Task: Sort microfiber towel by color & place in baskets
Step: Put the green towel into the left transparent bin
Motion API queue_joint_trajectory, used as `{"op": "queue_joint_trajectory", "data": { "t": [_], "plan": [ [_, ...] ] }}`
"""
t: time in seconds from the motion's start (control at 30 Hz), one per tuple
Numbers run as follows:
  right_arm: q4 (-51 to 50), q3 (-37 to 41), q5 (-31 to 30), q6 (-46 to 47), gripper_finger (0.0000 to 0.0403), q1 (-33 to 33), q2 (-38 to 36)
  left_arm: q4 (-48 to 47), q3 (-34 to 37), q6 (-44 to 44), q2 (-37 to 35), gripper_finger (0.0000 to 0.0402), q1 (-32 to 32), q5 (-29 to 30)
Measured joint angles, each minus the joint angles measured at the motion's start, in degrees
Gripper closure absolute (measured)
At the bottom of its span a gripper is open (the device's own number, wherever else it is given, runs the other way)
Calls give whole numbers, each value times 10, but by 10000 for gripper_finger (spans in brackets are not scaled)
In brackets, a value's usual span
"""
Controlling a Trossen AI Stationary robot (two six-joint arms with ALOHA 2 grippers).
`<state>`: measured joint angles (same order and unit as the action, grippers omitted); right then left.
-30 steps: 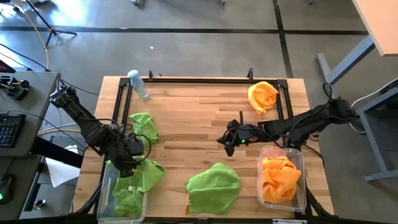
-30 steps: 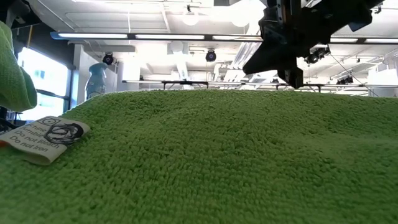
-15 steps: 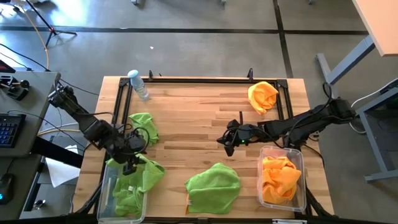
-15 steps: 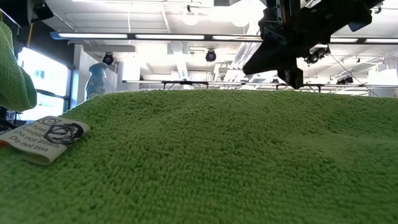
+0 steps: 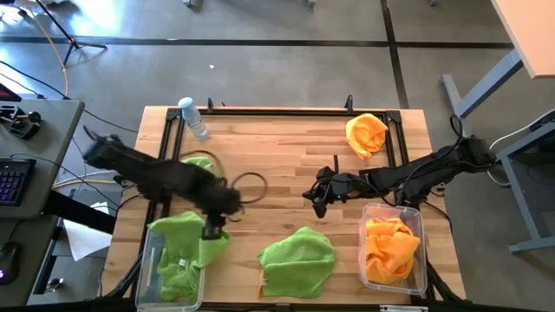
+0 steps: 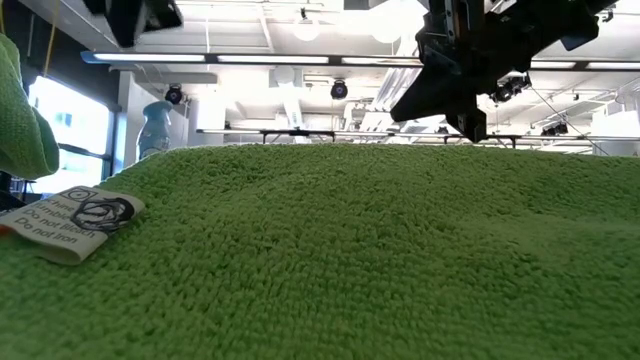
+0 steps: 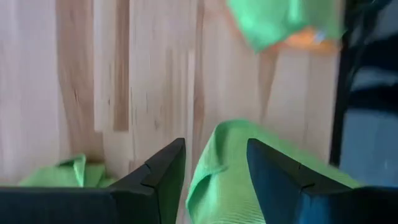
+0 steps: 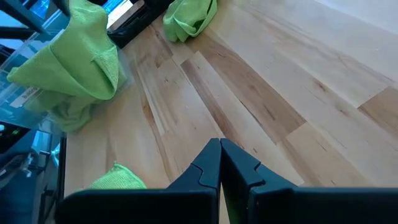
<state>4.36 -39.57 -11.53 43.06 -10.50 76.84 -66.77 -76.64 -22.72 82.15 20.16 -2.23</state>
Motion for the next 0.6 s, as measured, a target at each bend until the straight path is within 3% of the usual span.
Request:
{"op": "queue_joint_trajectory", "data": {
  "t": [0.3,0.6],
  "plan": [
    [-18,0,28,-62,403,0,0,-176,-167,26,217,243,-22,-113],
    [-60,0,104,-139,403,0,0,-227,-288,-11,352,243,-28,-213]
  ]
}}
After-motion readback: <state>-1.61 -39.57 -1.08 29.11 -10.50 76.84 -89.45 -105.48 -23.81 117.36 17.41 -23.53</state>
